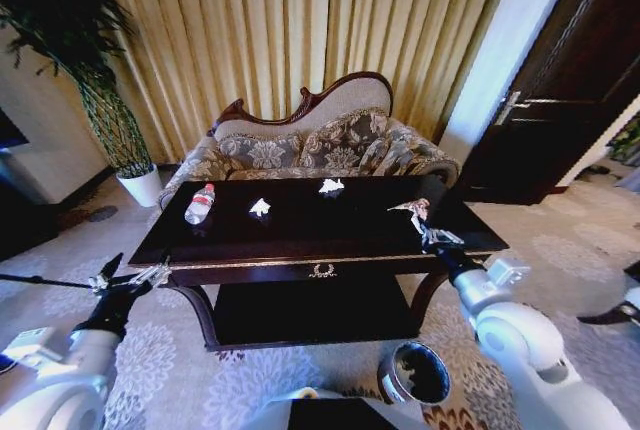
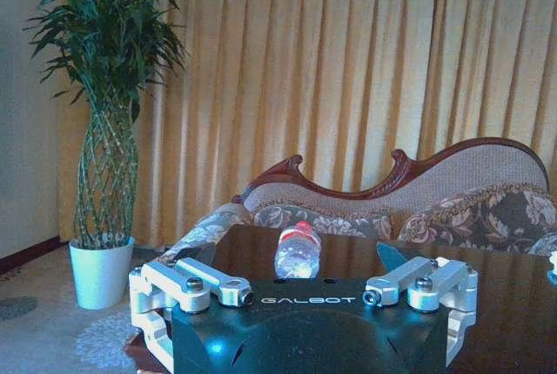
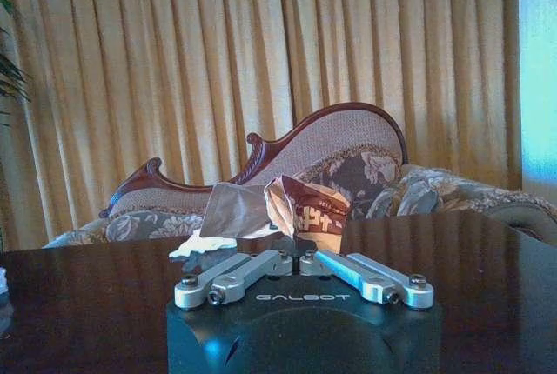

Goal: Move to the front of the table and place the trash on the table into the trash bin.

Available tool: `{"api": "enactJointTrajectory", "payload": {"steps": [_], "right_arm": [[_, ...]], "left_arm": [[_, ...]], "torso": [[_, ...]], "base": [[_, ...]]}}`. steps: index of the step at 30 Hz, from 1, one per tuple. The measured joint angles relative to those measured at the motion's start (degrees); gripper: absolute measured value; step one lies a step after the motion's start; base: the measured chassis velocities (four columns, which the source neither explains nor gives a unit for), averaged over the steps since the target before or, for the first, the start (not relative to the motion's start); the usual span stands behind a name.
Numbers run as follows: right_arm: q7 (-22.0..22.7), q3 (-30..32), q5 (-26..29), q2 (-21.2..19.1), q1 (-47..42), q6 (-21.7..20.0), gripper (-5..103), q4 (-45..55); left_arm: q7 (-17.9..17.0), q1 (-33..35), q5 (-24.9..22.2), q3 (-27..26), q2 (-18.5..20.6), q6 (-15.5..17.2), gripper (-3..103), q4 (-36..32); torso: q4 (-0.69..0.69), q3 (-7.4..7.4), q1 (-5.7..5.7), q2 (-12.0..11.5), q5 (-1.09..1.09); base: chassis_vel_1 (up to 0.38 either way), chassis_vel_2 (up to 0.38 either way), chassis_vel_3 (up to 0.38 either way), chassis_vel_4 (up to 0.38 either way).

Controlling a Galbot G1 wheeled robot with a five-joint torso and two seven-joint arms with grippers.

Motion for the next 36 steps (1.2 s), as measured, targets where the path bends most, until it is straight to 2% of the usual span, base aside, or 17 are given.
{"api": "enactJointTrajectory", "payload": {"steps": [12,21,24,25,27,28,30,33,36], "right_arm": [[-0.52,-0.13,-0.58,0.67,-0.17,0.22,0,-1.29],[-1.81,-1.81,-2.93,1.49,0.67,1.10,0,-8.26],[-3.44,-2.80,-5.50,1.96,2.12,1.70,0,-17.28],[-3.44,-2.80,-5.50,1.96,2.12,1.70,0,-17.28],[-4.34,-3.39,-6.64,1.95,2.97,1.79,0,-25.02],[-4.34,-3.39,-6.64,1.95,2.97,1.79,0,-25.02],[-5.40,-4.00,-7.93,2.10,4.73,1.84,0,-32.73],[-5.72,-4.84,-8.90,2.85,6.99,1.90,0,-38.61],[-5.77,-6.80,-12.35,4.66,10.66,2.96,0,-49.59]], "left_arm": [[0.00,0.05,0.30,0.27,-0.17,0.02,100,0.00],[0.15,0.17,0.46,0.52,-0.77,-0.12,100,0.00],[0.24,0.22,0.47,0.55,-0.98,-0.24,100,0.00],[0.24,0.22,0.47,0.55,-0.98,-0.24,100,0.00],[0.28,0.26,0.43,0.30,-0.99,-0.33,100,0.00],[0.28,0.26,0.43,0.30,-0.99,-0.33,100,0.00],[0.30,0.28,0.31,0.13,-0.96,-0.43,100,0.00],[0.32,0.13,0.23,0.22,-0.85,-0.44,100,0.00],[0.34,-0.38,0.19,0.34,-0.58,-0.47,100,0.00]], "torso": [[0.01,0.00,-0.01,0.00,0.00],[-0.01,-0.04,-0.07,0.05,0.00],[0.00,-0.03,-0.07,0.04,0.02],[0.00,-0.03,-0.07,0.04,0.02],[-0.01,0.03,0.04,-0.04,0.04],[-0.01,0.03,0.04,-0.04,0.04],[-0.01,0.04,0.08,-0.05,0.02],[0.00,0.02,0.07,-0.05,0.00],[-0.01,-0.01,-0.01,-0.01,0.02]], "base": [[0.220,-0.216,-0.208,0.212],[0.195,-0.212,-0.205,0.203],[0.021,-0.004,-0.023,0.027],[0.000,0.000,0.000,0.000],[0.000,0.000,0.000,0.000],[0.000,0.000,0.000,0.000],[-0.056,0.055,0.053,-0.077],[-0.017,0.047,0.059,-0.056],[0.000,0.000,0.000,0.000]]}}
